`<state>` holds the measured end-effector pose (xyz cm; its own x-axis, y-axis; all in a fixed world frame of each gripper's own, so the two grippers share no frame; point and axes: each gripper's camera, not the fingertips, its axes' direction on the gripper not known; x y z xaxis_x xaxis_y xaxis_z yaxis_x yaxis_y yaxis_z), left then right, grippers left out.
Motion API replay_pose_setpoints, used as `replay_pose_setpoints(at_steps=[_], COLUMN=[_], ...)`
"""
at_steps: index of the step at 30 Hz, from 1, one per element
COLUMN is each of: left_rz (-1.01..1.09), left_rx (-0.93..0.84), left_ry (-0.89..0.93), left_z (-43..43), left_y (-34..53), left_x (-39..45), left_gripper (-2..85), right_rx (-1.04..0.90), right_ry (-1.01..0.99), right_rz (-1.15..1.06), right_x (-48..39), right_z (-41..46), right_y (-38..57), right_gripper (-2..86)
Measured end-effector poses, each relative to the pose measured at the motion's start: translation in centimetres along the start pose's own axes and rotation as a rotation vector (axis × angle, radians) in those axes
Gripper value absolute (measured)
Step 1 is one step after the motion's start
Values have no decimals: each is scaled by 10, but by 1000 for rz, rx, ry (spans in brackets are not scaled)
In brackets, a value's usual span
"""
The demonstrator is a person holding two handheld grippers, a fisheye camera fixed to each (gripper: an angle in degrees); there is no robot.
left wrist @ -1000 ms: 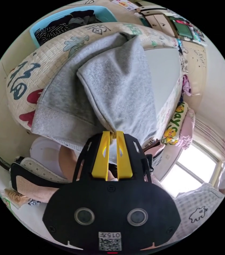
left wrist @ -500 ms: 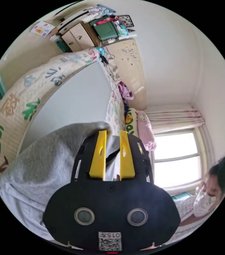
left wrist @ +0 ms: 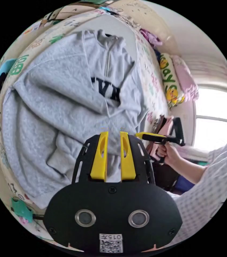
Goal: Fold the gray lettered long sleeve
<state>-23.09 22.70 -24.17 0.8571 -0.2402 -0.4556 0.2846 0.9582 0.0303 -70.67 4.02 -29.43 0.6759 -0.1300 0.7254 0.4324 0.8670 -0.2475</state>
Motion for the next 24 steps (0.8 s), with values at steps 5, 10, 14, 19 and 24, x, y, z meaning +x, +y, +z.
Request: replay_pose_setpoints(at_steps=[5, 10, 14, 19, 24], left_rz=[162, 268, 322, 360, 355], left_rx=[-99, -95, 8, 124, 103], left_ry=[8, -35, -48, -63, -73], left_z=[41, 42, 6, -59, -96], left_y=[22, 26, 34, 54, 72], left_x=[53, 84, 98, 95, 74], left_gripper=[104, 134, 133, 128, 144], right_rx=[-57, -164, -51, -1, 48], right_ry=[-24, -26, -209, -237, -423], right_rz=[59, 39, 21, -66, -48], right_x=[-7, -56, -108, -172, -211], right_z=[14, 8, -41, -60, -60], right_y=[-2, -23, -25, -36, -45], right_gripper=[88, 42, 34, 35, 37])
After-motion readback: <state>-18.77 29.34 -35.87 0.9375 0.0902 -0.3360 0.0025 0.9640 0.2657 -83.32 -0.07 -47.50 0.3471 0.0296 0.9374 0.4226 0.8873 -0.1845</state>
